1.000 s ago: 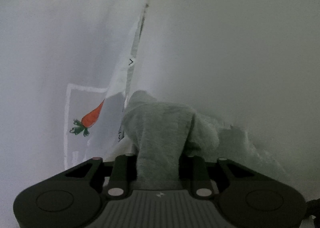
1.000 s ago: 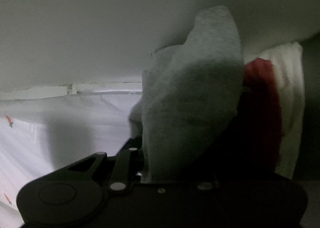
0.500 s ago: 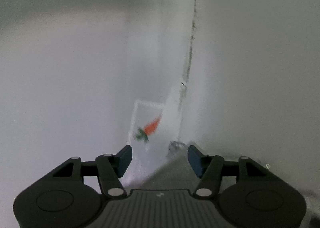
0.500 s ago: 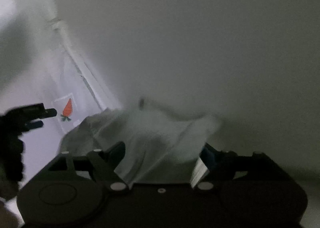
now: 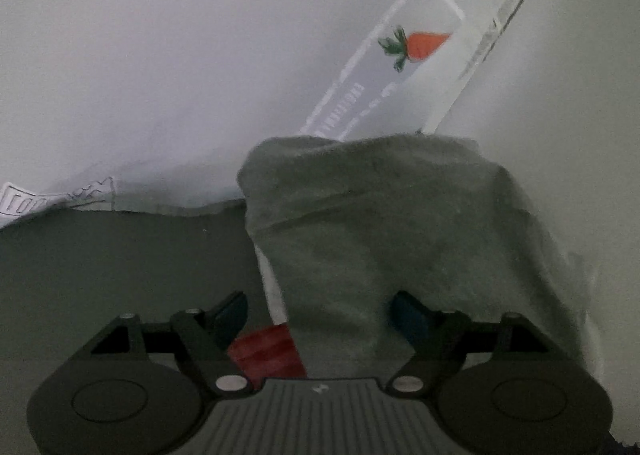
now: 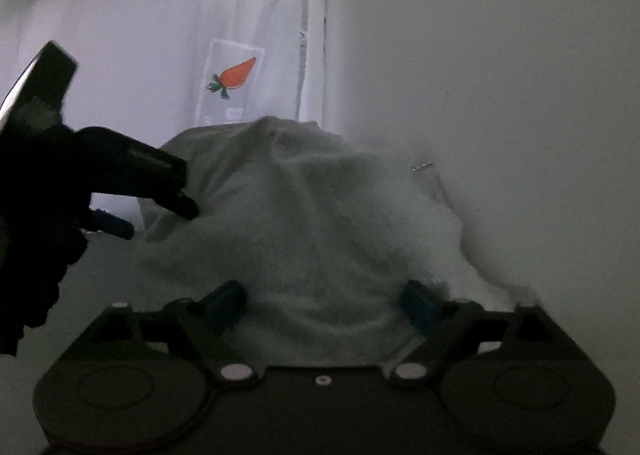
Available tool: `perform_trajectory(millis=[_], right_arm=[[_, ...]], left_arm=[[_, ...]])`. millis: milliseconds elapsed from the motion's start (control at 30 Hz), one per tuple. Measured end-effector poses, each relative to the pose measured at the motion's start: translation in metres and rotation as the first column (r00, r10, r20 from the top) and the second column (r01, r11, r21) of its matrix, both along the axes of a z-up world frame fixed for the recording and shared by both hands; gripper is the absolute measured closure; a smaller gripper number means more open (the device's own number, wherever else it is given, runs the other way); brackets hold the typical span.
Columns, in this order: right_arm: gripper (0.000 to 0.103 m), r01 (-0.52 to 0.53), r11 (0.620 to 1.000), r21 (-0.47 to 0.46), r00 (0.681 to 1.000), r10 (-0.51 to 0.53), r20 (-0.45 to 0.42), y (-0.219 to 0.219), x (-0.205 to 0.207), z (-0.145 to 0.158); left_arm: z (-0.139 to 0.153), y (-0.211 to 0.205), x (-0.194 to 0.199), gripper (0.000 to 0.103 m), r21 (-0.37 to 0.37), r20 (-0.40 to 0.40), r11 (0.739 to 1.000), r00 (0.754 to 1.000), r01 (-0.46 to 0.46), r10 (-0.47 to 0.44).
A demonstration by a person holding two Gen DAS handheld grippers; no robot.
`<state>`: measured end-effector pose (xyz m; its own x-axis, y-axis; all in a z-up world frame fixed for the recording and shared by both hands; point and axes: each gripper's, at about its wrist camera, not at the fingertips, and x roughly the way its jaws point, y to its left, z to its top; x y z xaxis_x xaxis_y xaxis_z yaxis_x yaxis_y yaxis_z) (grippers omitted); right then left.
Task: Fold clothes
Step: 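Lower the hoodie onto the stack and open both grippers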
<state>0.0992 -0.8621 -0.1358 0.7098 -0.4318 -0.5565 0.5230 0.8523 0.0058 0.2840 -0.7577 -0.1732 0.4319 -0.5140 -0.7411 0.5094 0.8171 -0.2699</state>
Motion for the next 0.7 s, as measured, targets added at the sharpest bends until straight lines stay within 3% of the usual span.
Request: perform_trajectory(millis=[67, 167, 300, 467, 700], right_arm=[[0.009, -0.015, 1.0, -0.006, 1.0, 0.015, 0.003, 0.005, -0.006, 0.006], [0.002, -0.049, 0.998, -0.033, 0.999, 0.049, 0.015, 0.019, -0.023, 0.015], [0.001, -0.106, 0.992, -0.068, 0.993, 0.11, 0.047, 0.049, -0.045, 0.039], [0.0, -0.203, 0.973, -0.113, 0.971, 0.215, 0.101, 0.099, -0.08, 0.071], [0.0, -0.333, 0.931, -0.151, 0.93, 0.351, 0.114, 0.171, -0.125, 0.096]], left_arm=[[0.013, 0.015, -0.009, 0.023, 0.002, 0.049, 1.0, 0.999, -0.019, 0.019], [0.043, 0.058, -0.033, 0.023, -0.06, 0.098, 0.995, 0.991, -0.084, 0.09], [0.077, 0.118, -0.069, 0.013, -0.142, 0.148, 0.977, 0.973, -0.159, 0.179], [0.107, 0.175, -0.115, 0.008, -0.166, 0.231, 0.955, 0.932, -0.245, 0.28], [0.135, 0.281, -0.23, 0.002, -0.143, 0.326, 0.928, 0.869, -0.345, 0.373]])
